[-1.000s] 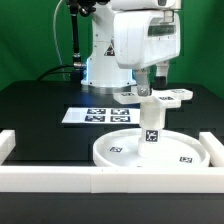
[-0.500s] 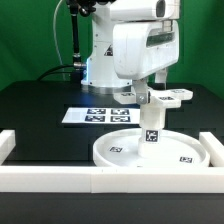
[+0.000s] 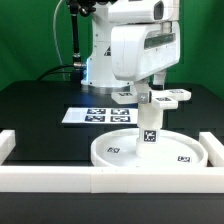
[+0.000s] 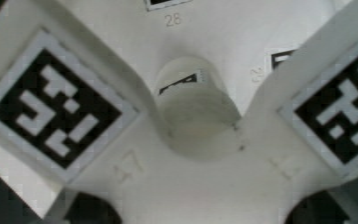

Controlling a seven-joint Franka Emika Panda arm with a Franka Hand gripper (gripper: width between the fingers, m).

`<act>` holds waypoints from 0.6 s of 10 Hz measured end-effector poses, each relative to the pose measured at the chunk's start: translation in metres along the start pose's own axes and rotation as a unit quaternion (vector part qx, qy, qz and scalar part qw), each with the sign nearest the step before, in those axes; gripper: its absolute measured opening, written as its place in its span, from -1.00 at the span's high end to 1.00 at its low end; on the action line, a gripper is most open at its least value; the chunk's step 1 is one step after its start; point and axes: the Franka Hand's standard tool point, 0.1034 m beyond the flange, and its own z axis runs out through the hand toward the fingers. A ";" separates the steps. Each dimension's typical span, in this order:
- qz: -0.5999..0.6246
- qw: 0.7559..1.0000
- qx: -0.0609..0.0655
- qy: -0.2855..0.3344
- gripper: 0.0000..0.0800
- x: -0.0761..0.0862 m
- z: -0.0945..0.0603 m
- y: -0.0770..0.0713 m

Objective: Assemble round table

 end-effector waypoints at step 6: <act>0.282 0.959 0.002 0.003 -0.11 0.001 0.001 -0.004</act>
Offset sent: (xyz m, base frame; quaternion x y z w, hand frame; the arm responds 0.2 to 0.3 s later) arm -0.0163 0.0059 -0.0042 0.0197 -0.0014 0.2965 0.9548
